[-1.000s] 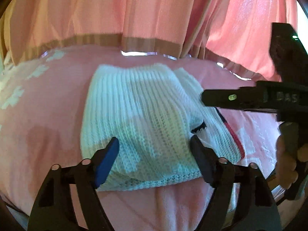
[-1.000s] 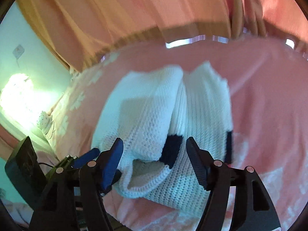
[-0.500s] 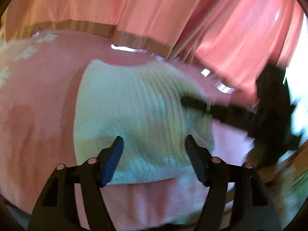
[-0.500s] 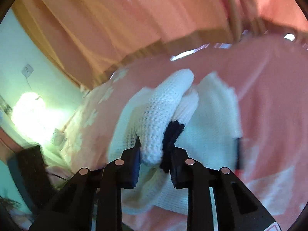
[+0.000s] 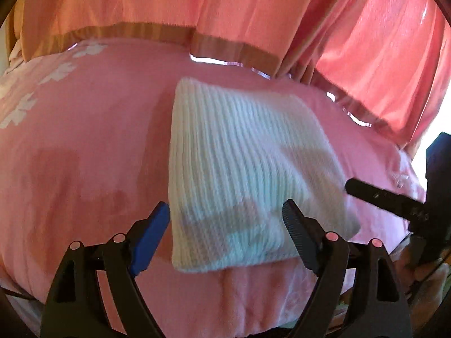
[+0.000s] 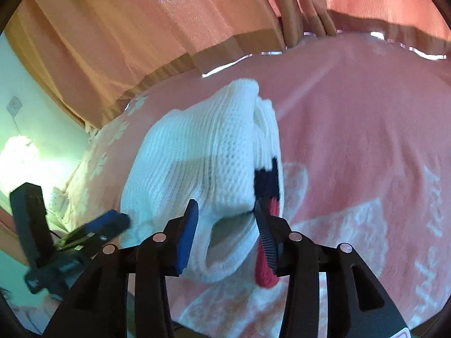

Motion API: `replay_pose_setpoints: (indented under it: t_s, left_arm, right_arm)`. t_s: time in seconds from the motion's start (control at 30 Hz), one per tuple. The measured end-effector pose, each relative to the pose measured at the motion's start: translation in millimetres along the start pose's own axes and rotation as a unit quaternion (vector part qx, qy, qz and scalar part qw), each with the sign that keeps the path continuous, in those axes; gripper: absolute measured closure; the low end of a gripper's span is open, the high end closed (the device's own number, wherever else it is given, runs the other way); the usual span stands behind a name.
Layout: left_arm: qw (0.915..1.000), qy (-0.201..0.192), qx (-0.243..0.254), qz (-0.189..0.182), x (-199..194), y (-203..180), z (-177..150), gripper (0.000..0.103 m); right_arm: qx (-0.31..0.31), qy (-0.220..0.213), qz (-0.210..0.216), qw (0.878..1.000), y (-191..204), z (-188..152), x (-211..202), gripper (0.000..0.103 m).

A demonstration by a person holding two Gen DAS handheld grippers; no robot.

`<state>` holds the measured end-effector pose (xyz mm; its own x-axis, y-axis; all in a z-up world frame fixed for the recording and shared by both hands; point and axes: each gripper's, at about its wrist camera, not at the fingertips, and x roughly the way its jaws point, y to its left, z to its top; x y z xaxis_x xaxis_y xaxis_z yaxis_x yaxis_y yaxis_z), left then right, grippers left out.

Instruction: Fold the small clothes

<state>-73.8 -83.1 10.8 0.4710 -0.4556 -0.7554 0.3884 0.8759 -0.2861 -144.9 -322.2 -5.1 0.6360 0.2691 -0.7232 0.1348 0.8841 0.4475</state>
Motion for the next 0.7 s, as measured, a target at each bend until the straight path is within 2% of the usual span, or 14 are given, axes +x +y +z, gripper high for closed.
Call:
replay_pose_setpoints:
  t_s: [0.1, 0.23, 0.3, 0.37, 0.4, 0.47, 0.5, 0.53, 0.57, 0.6, 0.7]
  left_arm:
    - [0.9999, 0.011, -0.005, 0.005, 3, 3, -9, 0.023]
    - [0.9993, 0.028, -0.016, -0.018, 0, 16, -21, 0.023]
    - [0.9981, 0.047, -0.018, -0.035, 1, 22, -29, 0.023]
    - [0.9983, 0.050, -0.010, -0.028, 4, 22, -36, 0.023]
    - [0.9987, 0.049, -0.001, -0.016, 8, 21, -38, 0.023]
    - [0.9990, 0.042, 0.010, -0.015, 14, 20, -37, 0.024]
    - [0.9991, 0.038, 0.011, -0.014, 16, 20, -37, 0.034]
    - [0.9991, 0.036, 0.015, -0.018, 18, 20, -35, 0.045]
    - [0.9989, 0.040, 0.018, -0.018, 21, 22, -33, 0.064]
    - [0.9984, 0.052, 0.014, -0.017, 23, 25, -27, 0.070]
    - [0.9985, 0.047, 0.013, -0.027, 9, 33, -14, 0.075]
  right_arm:
    - [0.007, 0.009, 0.011, 1.000, 3, -8, 0, 0.056]
    - [0.019, -0.005, 0.035, 0.999, 9, -16, -7, 0.051]
    - [0.007, -0.017, 0.030, 0.999, 15, -19, -11, 0.051]
    - [-0.009, -0.018, 0.036, 0.999, 22, -21, -11, 0.046]
    - [-0.017, -0.012, 0.034, 0.999, 26, -22, -7, 0.045]
    - [-0.022, 0.004, 0.025, 0.999, 30, -22, 4, 0.045]
    - [-0.018, 0.017, 0.018, 1.000, 28, -23, 13, 0.059]
    - [-0.015, 0.030, 0.016, 0.999, 27, -23, 20, 0.095]
    - [-0.013, 0.037, 0.014, 0.999, 24, -23, 22, 0.093]
    - [-0.011, 0.024, 0.009, 1.000, 23, -22, 17, 0.094]
    - [-0.039, -0.058, -0.009, 0.998, 34, -19, -27, 0.095]
